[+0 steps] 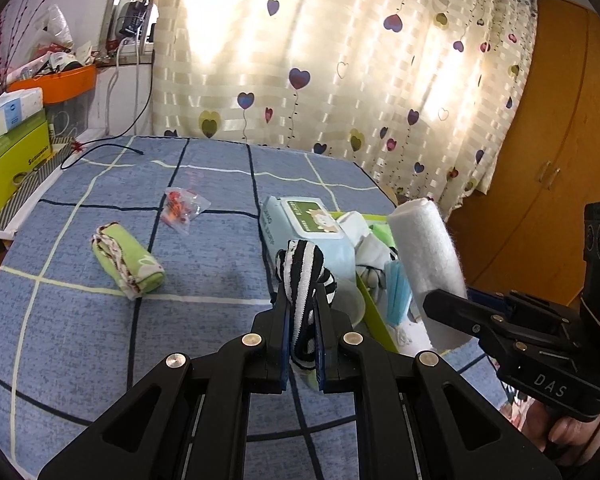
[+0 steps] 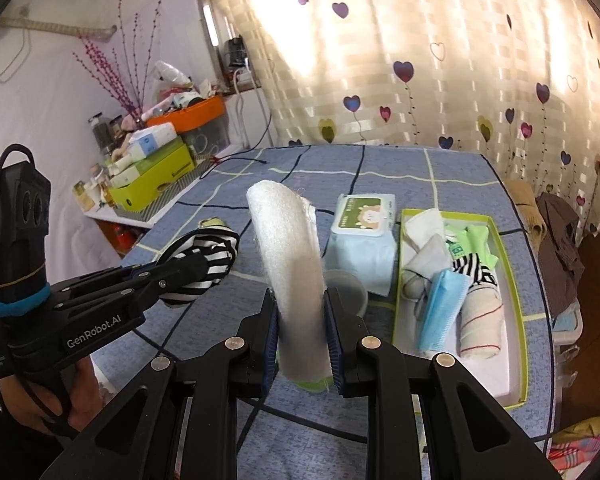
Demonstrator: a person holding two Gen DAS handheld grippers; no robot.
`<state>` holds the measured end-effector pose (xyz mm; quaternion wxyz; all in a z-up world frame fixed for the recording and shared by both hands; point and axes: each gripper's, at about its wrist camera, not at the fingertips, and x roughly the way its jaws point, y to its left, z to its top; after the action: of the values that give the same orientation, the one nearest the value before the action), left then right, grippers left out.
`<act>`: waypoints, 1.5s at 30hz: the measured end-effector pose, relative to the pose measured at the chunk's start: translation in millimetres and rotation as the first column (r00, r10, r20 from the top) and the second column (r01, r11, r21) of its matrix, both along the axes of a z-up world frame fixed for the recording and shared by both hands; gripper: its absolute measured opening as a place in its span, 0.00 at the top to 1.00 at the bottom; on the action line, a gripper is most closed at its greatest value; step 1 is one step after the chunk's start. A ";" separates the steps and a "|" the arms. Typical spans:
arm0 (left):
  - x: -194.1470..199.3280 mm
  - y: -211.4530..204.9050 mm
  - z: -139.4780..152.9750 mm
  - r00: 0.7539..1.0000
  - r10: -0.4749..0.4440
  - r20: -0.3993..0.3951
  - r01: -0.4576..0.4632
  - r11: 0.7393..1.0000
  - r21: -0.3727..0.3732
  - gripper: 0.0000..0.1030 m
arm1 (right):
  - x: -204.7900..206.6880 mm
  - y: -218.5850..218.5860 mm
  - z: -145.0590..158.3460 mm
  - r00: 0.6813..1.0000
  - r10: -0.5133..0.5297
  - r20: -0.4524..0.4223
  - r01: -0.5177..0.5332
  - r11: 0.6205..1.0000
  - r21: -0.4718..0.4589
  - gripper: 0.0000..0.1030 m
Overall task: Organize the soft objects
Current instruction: 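Carry the striped sock and white rolled cloth with both grippers over the tray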
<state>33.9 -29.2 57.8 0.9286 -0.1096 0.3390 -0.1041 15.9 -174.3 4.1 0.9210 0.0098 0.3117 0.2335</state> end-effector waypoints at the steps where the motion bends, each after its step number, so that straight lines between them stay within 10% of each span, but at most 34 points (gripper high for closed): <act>1: 1.2 -2.3 -0.3 1.000 -0.004 -0.002 0.004 1.000 0.002 0.91 | 0.3 -3.2 -0.4 1.000 -0.007 0.000 0.007 1.000 0.005 0.80; 45: 40.5 -125.0 -22.4 0.956 -0.280 -0.089 0.280 0.960 -0.015 0.91 | 18.2 -134.7 -45.3 0.949 -0.286 -0.134 0.290 0.957 0.016 0.80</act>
<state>74.3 -154.1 35.4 0.8882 -0.0663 0.3924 -0.2297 34.1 -309.0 -41.1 0.9225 0.0867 0.3623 0.1009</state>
